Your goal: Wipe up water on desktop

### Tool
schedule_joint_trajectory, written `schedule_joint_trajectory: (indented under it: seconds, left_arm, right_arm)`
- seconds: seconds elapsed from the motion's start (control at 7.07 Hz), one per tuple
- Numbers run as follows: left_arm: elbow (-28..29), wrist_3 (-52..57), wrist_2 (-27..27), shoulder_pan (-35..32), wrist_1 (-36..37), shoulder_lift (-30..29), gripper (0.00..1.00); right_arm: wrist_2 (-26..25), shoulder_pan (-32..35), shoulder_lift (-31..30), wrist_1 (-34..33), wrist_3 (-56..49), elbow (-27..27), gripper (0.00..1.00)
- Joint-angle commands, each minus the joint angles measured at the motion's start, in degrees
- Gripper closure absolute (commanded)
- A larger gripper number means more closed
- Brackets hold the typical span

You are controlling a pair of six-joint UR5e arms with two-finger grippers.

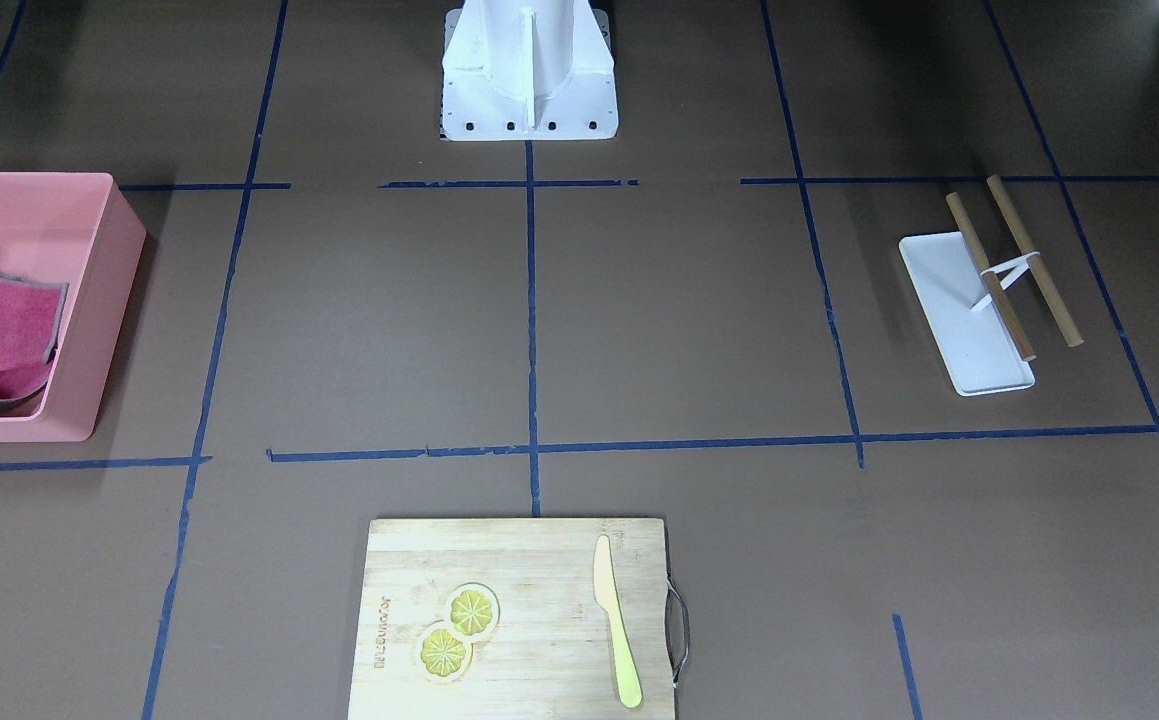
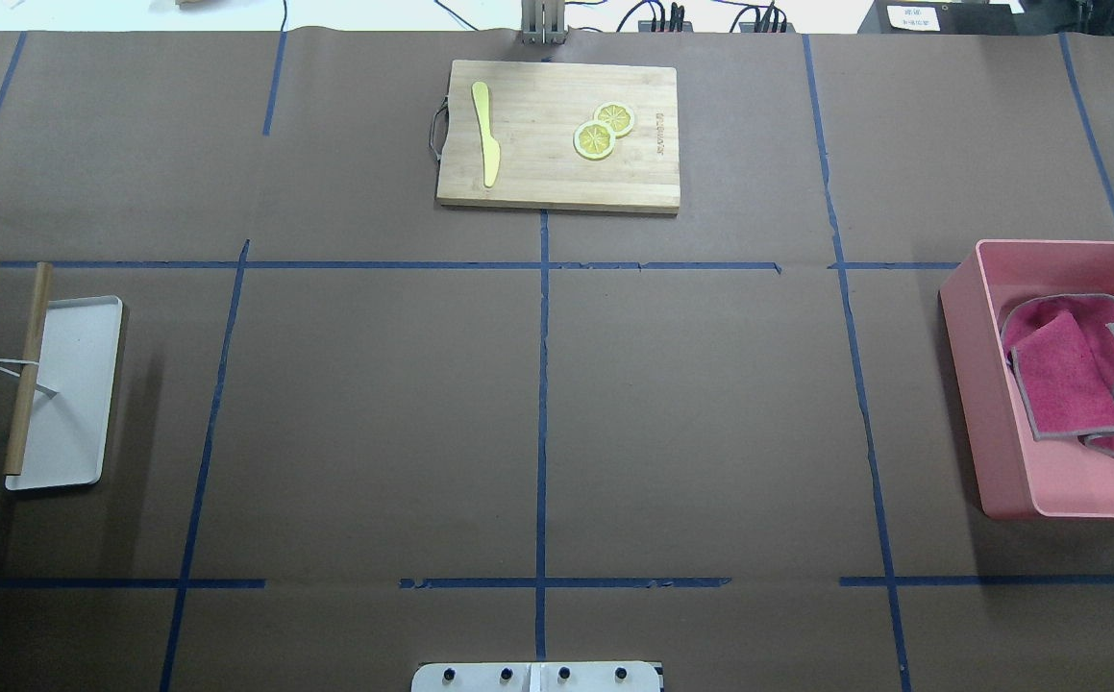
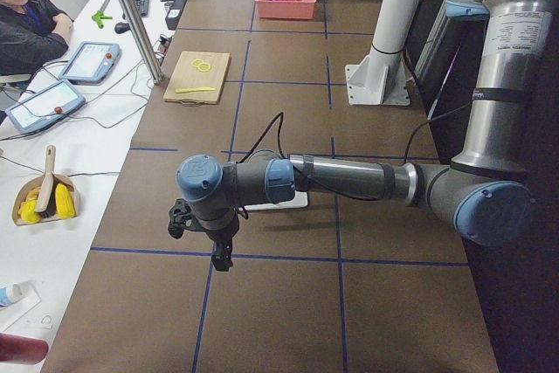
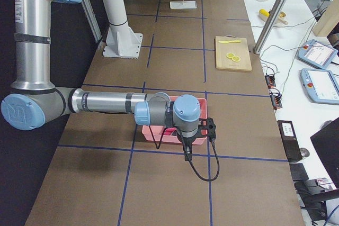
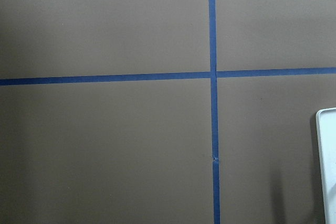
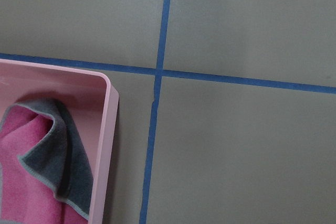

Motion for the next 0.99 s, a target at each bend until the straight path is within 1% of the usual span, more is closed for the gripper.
schedule_joint_trajectory:
  seconds: [0.0,0.42,0.71,0.85]
  left_arm:
    - [1.2,0.0,0.1,0.5,-0.1,0.1,0.00]
    - [1.1,0.1,0.1,0.7,-0.2,1.5,0.00]
    - [1.2,-0.2,0.0,1.6,-5.2,4.2,0.00]
    - [0.9,-2.2,-0.1,1.8,-6.0,4.5,0.00]
  right_arm:
    - [4.0,0.0,-0.1,0.4,0.0,-1.8,0.00]
    - [4.6,0.0,-0.1,0.4,0.1,-1.7,0.00]
    - [4.6,0.0,-0.1,0.4,0.1,-1.7,0.00]
    - [4.6,0.0,-0.1,0.4,0.0,-1.7,0.00]
